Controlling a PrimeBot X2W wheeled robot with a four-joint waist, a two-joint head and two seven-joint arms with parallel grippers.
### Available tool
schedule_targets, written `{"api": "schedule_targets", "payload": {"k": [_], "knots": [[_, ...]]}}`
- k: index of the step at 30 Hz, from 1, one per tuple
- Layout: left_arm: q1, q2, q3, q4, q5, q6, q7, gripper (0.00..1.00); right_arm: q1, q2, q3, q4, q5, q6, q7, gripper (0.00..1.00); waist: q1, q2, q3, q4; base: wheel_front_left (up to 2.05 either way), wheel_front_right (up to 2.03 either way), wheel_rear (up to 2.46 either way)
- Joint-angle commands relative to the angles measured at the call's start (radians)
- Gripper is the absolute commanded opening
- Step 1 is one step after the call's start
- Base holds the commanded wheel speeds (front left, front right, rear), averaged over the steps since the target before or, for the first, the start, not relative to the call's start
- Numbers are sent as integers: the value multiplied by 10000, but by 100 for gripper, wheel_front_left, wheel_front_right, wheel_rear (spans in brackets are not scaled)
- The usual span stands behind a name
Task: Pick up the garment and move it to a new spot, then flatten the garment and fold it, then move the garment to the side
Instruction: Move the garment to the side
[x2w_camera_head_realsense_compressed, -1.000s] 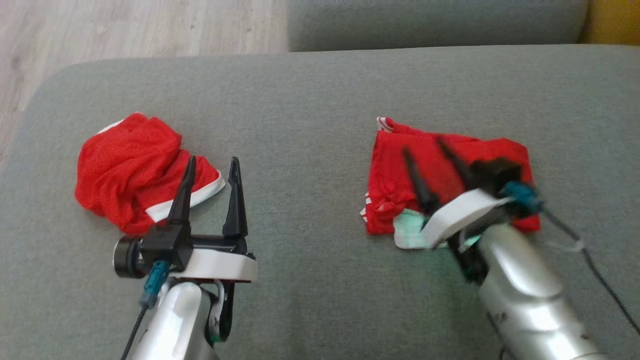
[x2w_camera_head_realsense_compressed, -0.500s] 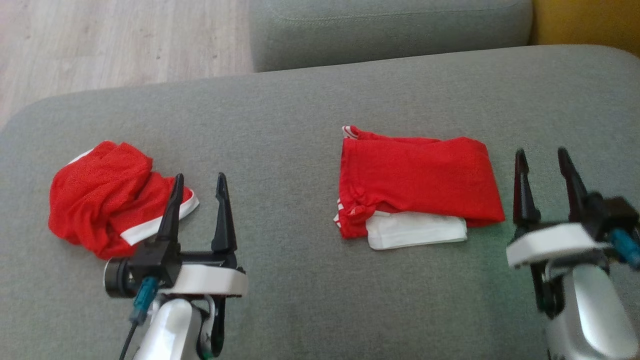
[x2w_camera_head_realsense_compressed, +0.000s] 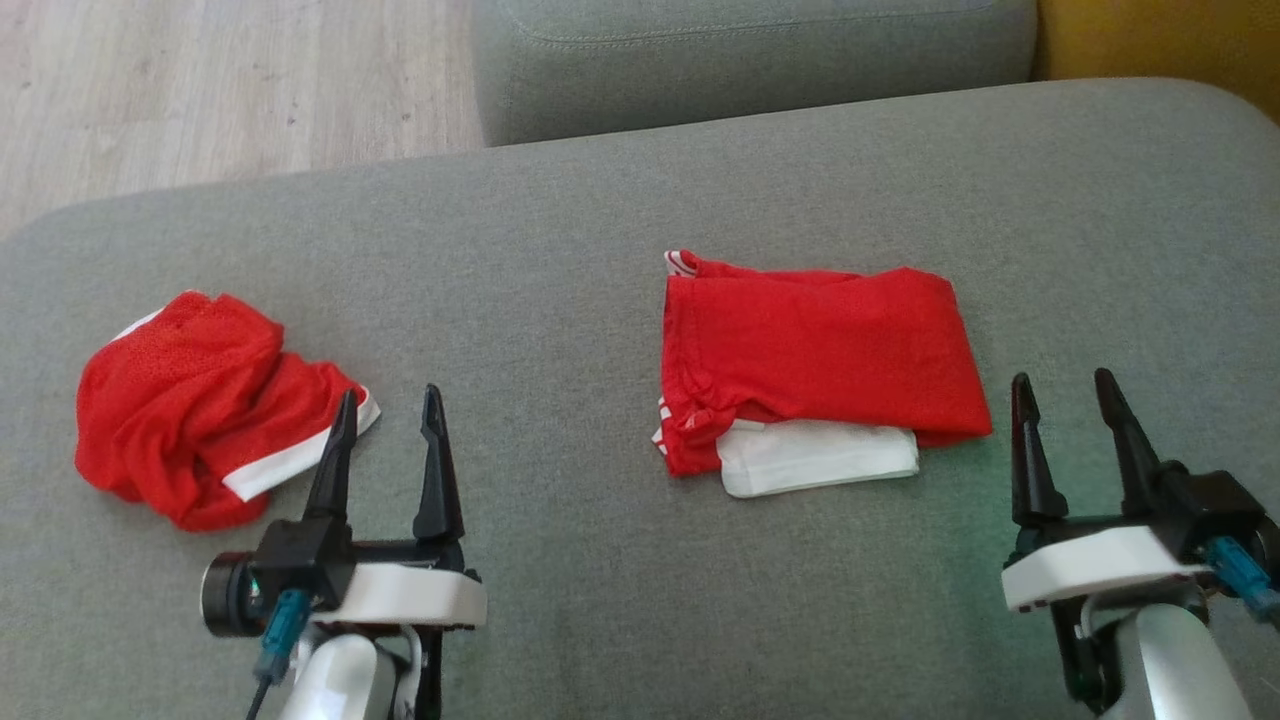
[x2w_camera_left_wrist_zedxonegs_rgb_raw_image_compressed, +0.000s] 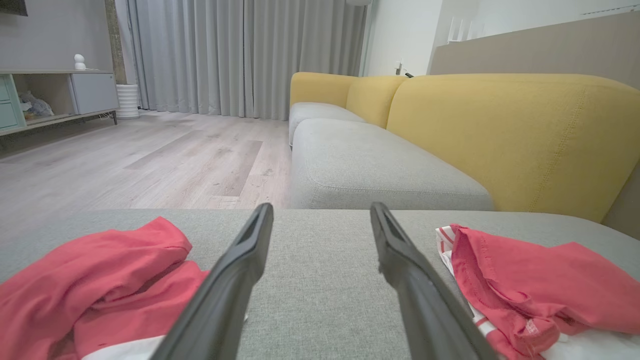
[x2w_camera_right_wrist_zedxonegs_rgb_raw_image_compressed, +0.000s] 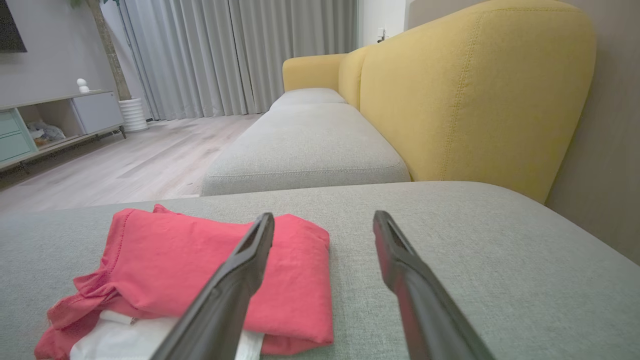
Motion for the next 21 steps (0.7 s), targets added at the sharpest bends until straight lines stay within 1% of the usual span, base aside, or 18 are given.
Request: {"api": "schedule_targets", "payload": {"k": [1,9,13,16,21], "knots": [[-276,30,335,-295,52,-4,-95,100,-264,-28,293,-381,95,-7,-106,100,0,-1,-1,18,0,0,0],[-340,30,260,-222,79,-39,-95,100,-267,-28,385,-337,131,-7,-106,100,0,-1,43,59,0,0,0],[-380,30,128,-199,89,-53,-95,100,-509,-28,487,-96,-90,-7,-106,100,0,-1,228,102,0,0,0],[-532,30,30,-191,118,-64,-95,100,-902,-28,293,353,-186,-7,-106,100,0,-1,517,193,0,0,0],[-895,30,-118,-180,178,-90,-95,100,-1910,-28,186,1586,202,-7,236,100,0,-1,1070,455,0,0,0]]}}
